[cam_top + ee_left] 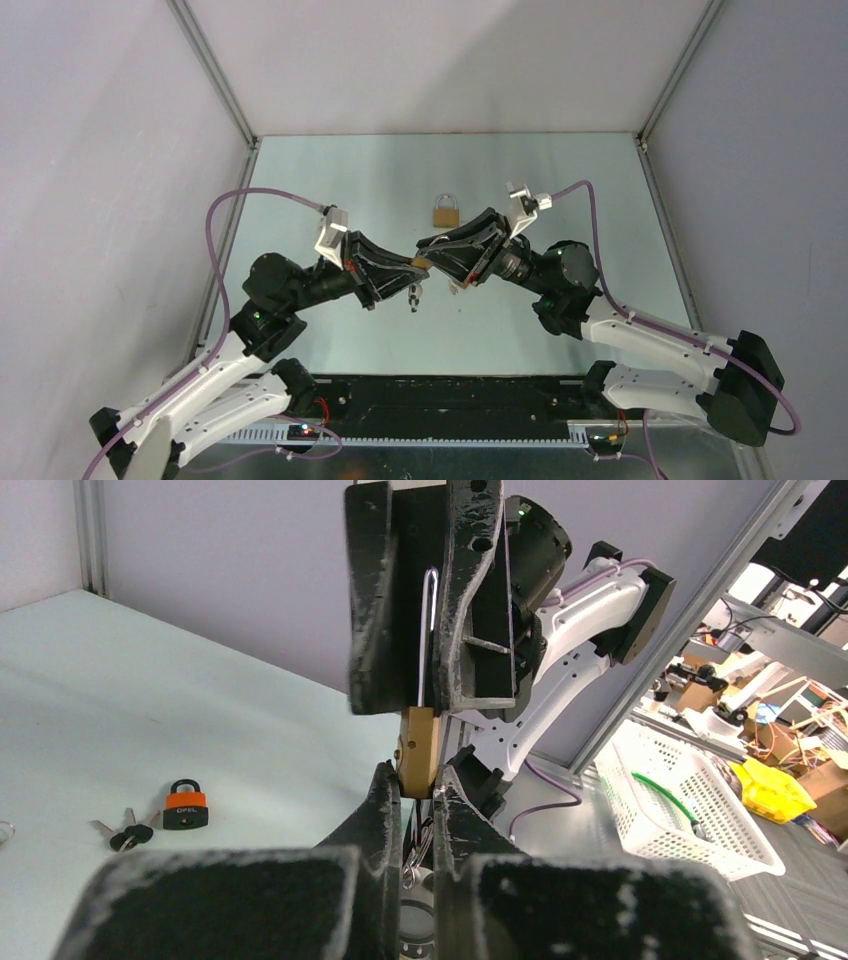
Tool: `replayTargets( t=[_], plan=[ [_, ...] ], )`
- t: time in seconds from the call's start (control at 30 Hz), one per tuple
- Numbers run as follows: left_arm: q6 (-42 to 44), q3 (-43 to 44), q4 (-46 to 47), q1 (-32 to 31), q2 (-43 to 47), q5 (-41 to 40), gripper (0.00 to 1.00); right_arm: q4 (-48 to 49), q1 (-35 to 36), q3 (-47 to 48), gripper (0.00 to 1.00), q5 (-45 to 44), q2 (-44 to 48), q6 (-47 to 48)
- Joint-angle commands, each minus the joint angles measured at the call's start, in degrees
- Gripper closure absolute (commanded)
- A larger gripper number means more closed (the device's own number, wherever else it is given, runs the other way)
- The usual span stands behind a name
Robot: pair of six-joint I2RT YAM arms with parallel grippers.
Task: Lock with the key
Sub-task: Place the key at the center of the board.
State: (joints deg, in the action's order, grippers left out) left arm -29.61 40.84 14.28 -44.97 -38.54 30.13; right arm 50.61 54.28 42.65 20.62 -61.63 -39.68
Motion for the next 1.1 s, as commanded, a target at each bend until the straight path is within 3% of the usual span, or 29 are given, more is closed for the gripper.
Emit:
replayTargets(
  t=[0.0,0.1,0.17,0.2,0.27,0.33,0.47,0.67,0.9,1.07],
  plan=[
    [-1.4,1.6,4.4,0.2,0.4,-0.8,0.99,5.8,0.3,0.0,0.79,-2.1,0.9,1.2],
    [-1.5,1.5,4.7,0.2,0.2,-0.5,0.90,6.4,0.2,-0.1,0.90,-3.0,0.9,1.1],
    [-1.5,1.3,4.7,0.2,0.0,-0.3,0.73,7.0,0.2,0.0,0.98,-3.7,0.9,1.1],
    [-1.5,1.3,4.7,0.2,-0.2,-0.4,0.55,7.3,0.2,0.0,1.00,-4.3,1.0,1.0],
    [-1.4,0.7,4.7,0.2,-0.2,-0.5,0.35,7.5,-0.1,0.0,1.00,-4.9,1.2,0.9],
    [-1.0,-0.1,4.7,0.2,0.0,-0.9,0.29,7.6,-0.5,0.0,1.00,-5.1,1.7,0.7],
    [-1.3,-1.9,4.6,0.4,0.0,-1.2,0.29,7.7,-1.7,0.0,1.00,-3.7,2.8,0.3],
    [-1.0,-1.3,4.6,0.5,-1.3,-0.5,0.38,6.7,-4.8,0.1,1.00,2.9,2.6,-1.5],
    [3.1,-0.1,3.4,0.6,-1.9,-1.7,0.27,0.0,-5.6,0.9,1.00,6.2,2.9,2.2],
    [7.4,1.2,-0.2,0.7,-3.8,-2.6,0.33,-4.5,-6.3,2.4,1.00,9.3,3.2,5.2]
  ],
)
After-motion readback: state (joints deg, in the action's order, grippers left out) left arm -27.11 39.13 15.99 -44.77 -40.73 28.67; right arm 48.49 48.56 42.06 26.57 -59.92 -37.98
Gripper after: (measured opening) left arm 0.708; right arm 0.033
